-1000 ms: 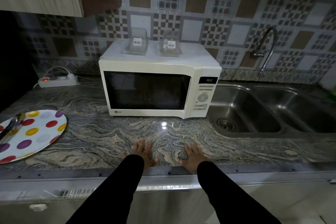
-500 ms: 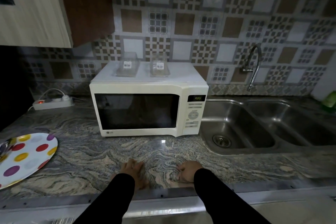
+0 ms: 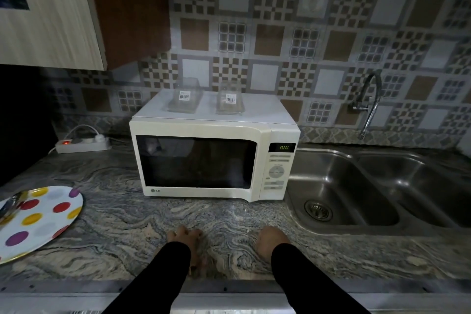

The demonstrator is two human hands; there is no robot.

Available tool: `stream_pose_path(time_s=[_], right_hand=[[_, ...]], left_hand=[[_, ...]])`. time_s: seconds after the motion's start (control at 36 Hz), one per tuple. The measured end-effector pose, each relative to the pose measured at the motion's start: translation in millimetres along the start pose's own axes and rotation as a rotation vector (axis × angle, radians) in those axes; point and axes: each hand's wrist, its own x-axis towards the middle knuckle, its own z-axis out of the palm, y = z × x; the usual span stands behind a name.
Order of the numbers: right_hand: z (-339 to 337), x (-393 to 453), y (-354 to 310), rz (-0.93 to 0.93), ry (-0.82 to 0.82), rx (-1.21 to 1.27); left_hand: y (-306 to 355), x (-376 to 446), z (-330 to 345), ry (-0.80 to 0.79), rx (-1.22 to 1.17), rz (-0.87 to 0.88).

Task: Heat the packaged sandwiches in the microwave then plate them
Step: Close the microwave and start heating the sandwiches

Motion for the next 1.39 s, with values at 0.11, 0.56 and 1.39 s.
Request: stream_pose_path(time_s=[0.11,0.56,1.39], right_hand=[[-3,0,-3,-0.019,0.001,-0.021],[-57,32,2,0.135,0.336,0.593],[-57,87,18,0.297,0.447,1.127]], left_hand=[[2,-3,-7,0.001,0.022,-0.009],[12,23,-10,-0.032,-0.228,-0.1],[32,81,16,-0.078,-0.05,-0.274]])
